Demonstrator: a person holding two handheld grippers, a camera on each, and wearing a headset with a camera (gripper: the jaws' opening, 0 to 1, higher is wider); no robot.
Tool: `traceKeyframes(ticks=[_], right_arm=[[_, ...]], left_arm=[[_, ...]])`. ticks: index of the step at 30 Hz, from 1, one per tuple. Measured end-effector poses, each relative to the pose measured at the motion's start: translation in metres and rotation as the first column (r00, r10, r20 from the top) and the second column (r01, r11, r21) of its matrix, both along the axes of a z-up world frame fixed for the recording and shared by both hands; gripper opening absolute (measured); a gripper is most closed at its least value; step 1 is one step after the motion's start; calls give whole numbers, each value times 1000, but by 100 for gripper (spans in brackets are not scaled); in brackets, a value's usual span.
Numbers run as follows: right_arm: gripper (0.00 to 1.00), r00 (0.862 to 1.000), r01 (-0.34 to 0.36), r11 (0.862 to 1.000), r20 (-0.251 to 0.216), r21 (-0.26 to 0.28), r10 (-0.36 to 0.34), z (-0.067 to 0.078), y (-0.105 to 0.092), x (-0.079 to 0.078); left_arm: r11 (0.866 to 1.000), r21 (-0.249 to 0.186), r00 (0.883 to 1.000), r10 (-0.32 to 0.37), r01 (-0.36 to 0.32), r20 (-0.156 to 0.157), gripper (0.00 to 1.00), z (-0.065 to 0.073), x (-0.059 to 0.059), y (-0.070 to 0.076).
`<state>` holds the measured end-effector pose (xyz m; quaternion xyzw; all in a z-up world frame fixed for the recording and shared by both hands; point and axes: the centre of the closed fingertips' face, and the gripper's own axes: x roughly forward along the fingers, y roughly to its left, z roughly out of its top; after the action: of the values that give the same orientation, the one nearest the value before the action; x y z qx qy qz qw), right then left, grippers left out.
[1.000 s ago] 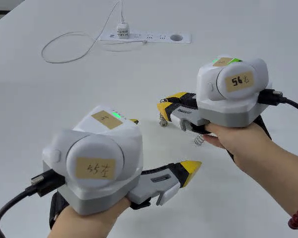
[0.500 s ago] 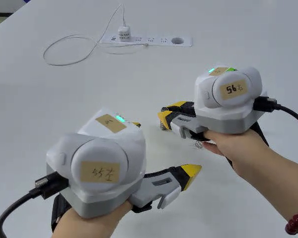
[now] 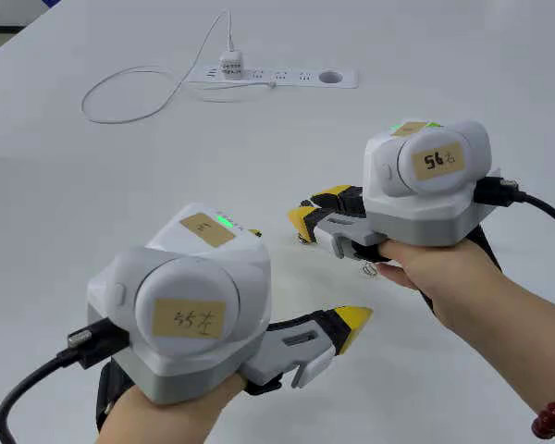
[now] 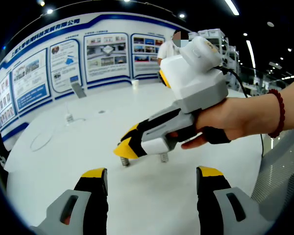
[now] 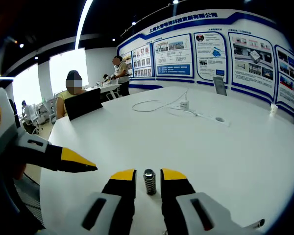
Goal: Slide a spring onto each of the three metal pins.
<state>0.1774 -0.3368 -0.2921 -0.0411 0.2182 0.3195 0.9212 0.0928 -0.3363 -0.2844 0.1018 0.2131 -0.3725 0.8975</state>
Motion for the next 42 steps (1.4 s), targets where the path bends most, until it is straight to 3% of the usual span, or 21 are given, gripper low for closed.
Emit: traceKeyframes(ticks=[16,26,42], right_arm=[[32,999,37,999,25,38,-38,33,-19,-11],[38,997,66,998,29,24,-66,39,-40,-16],[43,991,129,992,19,19,-129,40,-78,-43]], left_arm=[[1000,2,1000,-7,7,4,73,1,0,-3],[1000,7,1000,-14,14,24,69,6,1,-4],[997,42,997,-66,64,33,60,4,6,-19]])
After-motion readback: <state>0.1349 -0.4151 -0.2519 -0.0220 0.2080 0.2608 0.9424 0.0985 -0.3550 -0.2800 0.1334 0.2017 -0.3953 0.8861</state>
